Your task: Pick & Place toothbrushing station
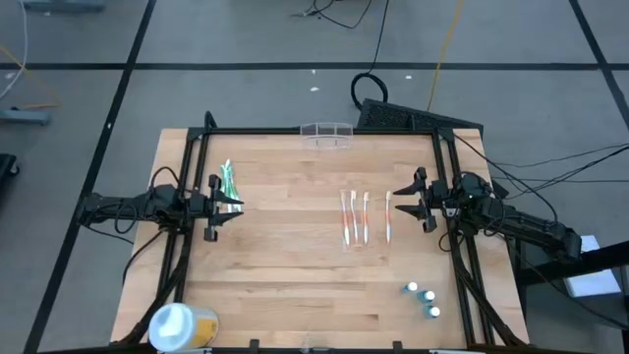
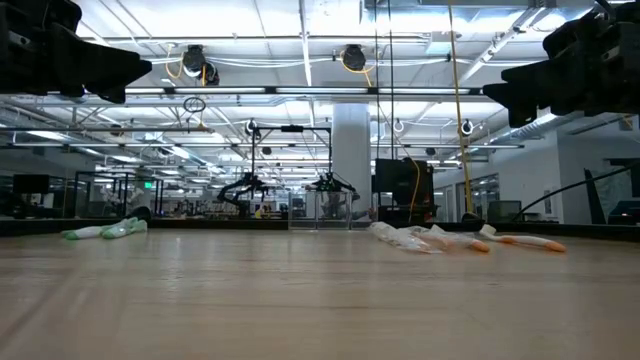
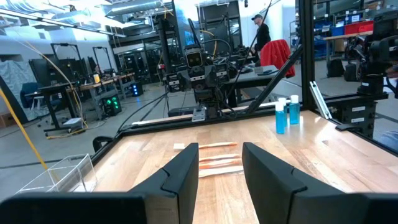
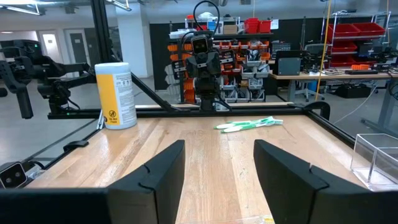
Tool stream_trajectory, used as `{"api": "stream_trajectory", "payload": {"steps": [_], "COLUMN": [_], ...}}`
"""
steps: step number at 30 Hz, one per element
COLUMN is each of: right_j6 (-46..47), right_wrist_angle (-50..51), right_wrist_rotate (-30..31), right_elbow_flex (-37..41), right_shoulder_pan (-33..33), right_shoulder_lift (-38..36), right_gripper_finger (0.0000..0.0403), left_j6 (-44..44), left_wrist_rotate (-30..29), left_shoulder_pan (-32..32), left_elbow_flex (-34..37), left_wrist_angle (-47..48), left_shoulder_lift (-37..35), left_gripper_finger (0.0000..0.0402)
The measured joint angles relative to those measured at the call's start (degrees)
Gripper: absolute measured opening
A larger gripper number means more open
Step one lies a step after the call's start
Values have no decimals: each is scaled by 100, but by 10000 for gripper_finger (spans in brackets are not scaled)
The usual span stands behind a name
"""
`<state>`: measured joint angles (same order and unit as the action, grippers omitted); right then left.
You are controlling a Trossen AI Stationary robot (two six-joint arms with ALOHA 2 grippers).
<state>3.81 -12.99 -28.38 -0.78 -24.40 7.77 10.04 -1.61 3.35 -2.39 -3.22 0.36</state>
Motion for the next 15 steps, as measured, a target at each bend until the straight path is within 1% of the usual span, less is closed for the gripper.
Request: {"api": "stream_trajectory", "payload": {"steps": [7, 8, 13, 15], "right_j6": [22, 177, 2220, 2834], "right_wrist_angle": [-28, -28, -188, -393], "right_wrist_rotate": [-5, -31, -22, -26], "right_elbow_flex": [-1, -1, 0, 0], "right_shoulder_pan": [2, 3, 15, 15], "right_shoulder_lift": [0, 0, 2, 2], "right_gripper_finger": [183, 183, 183, 183], "left_j6": [0, 0, 0, 0], "left_wrist_rotate": [0, -2, -2, 0], "left_shoulder_pan": [-2, 0, -1, 0], "left_elbow_flex": [0, 0, 0, 0], "left_wrist_angle": [0, 0, 0, 0], "left_shoulder_lift": [0, 0, 0, -1], "left_gripper_finger": [131, 131, 131, 131]}}
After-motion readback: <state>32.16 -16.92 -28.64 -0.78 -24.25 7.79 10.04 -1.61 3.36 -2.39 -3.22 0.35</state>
